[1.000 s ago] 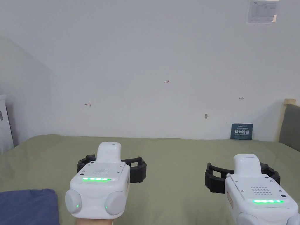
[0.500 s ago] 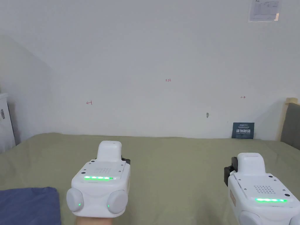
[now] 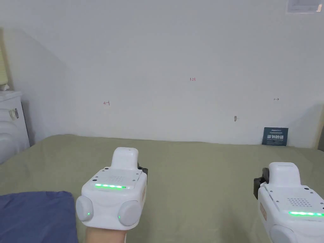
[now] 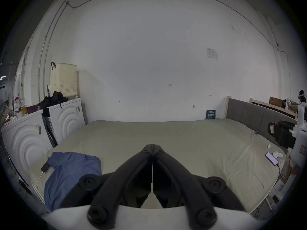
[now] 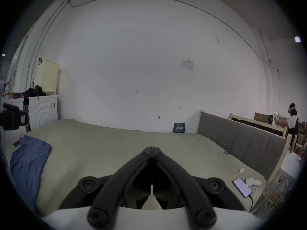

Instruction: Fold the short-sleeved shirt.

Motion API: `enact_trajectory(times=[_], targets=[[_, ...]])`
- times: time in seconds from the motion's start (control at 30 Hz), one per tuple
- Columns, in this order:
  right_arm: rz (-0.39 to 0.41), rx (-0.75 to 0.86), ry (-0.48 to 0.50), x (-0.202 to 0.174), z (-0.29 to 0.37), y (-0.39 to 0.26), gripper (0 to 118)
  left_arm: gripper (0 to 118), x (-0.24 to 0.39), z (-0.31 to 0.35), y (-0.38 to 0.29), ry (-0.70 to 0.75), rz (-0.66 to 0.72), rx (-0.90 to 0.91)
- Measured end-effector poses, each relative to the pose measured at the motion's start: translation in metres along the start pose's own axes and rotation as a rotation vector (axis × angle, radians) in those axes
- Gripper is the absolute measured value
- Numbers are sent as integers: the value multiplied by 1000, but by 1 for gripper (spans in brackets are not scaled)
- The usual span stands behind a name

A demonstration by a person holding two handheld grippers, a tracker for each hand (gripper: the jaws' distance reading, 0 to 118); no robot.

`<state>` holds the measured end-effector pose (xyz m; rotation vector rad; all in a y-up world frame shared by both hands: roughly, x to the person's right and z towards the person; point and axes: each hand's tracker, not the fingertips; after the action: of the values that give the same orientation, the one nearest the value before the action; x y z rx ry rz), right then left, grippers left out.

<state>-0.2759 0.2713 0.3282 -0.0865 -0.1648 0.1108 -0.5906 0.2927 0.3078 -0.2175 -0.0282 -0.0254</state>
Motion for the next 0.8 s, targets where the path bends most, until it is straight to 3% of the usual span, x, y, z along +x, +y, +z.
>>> enact_trajectory(times=[0.2,0.5,0.63,0.8], targets=[[-47,-9,151,-55,-15,6,0,0,-65,19,-1,147,13,-6],[-68,5,463,-193,-12,22,0,0,-196,92,-11,478,50,-36],[-75,-3,551,-236,-7,20,0,0,-235,119,-19,565,66,-55],[-75,-25,606,-264,-3,16,0,0,-260,131,-27,600,77,-81]])
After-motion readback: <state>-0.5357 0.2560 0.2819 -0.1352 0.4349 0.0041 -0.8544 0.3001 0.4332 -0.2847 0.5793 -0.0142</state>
